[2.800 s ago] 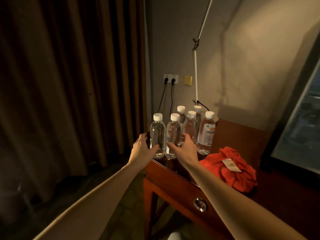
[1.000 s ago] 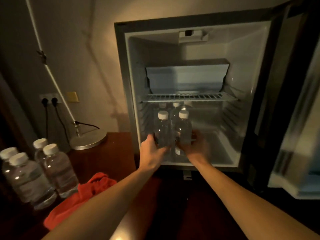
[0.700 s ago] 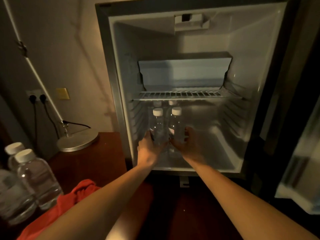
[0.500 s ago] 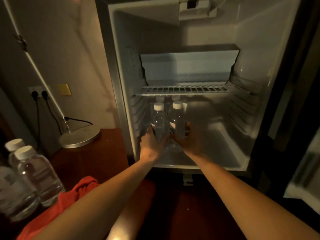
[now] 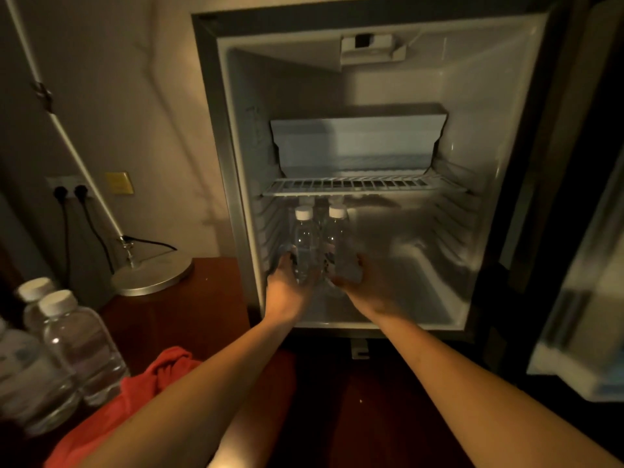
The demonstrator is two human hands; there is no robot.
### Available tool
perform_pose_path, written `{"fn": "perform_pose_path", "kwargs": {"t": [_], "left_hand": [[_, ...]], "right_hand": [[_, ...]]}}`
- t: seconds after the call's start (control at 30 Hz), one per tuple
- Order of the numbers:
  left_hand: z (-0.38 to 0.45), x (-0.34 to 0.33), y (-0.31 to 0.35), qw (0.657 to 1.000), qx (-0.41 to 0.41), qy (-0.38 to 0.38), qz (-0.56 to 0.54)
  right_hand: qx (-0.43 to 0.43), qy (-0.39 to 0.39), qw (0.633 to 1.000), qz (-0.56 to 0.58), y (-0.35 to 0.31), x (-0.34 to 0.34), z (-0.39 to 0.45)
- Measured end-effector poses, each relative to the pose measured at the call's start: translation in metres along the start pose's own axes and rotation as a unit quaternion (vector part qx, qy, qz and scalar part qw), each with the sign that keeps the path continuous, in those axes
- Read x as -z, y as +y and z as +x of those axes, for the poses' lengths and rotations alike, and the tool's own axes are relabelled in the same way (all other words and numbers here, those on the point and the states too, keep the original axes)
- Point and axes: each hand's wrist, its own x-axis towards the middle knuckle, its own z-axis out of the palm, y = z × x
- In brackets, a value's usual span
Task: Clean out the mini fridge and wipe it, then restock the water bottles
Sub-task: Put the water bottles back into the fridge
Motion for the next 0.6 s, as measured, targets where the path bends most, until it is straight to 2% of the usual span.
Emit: {"fn": "perform_pose_path", "kwargs": {"t": [0.07, 0.13, 0.17, 0.27, 0.37, 0.5, 0.6], "left_hand": [[-0.014, 0.010, 0.007, 1.000, -0.007, -0.011, 0.004], [-0.029, 0.021, 0.010, 0.999, -0.007, -0.028, 0.032], [-0.037, 0.028, 0.011, 0.998, -0.010, -0.033, 0.059], [-0.066, 0.052, 0.016, 0.984, -0.046, -0.046, 0.168], [-0.091, 0.084, 0.022, 0.956, -0.078, -0.056, 0.277], [-0.115, 0.129, 0.008, 0.913, -0.151, -0.034, 0.377], [-0.132, 0.164, -0.008, 0.889, -0.154, -0.011, 0.430]], "right_hand": [[-0.065, -0.011, 0.994, -0.090, -0.010, 0.003, -0.012], [-0.087, -0.035, 0.968, -0.232, -0.029, 0.008, -0.030], [-0.066, -0.047, 0.958, -0.275, -0.039, 0.010, -0.040], [0.003, -0.102, 0.949, -0.298, -0.064, 0.010, -0.073], [0.049, -0.146, 0.910, -0.386, -0.083, 0.004, -0.097], [0.119, -0.171, 0.869, -0.449, -0.107, -0.016, -0.122], [0.135, -0.193, 0.853, -0.465, -0.121, -0.039, -0.137]]}}
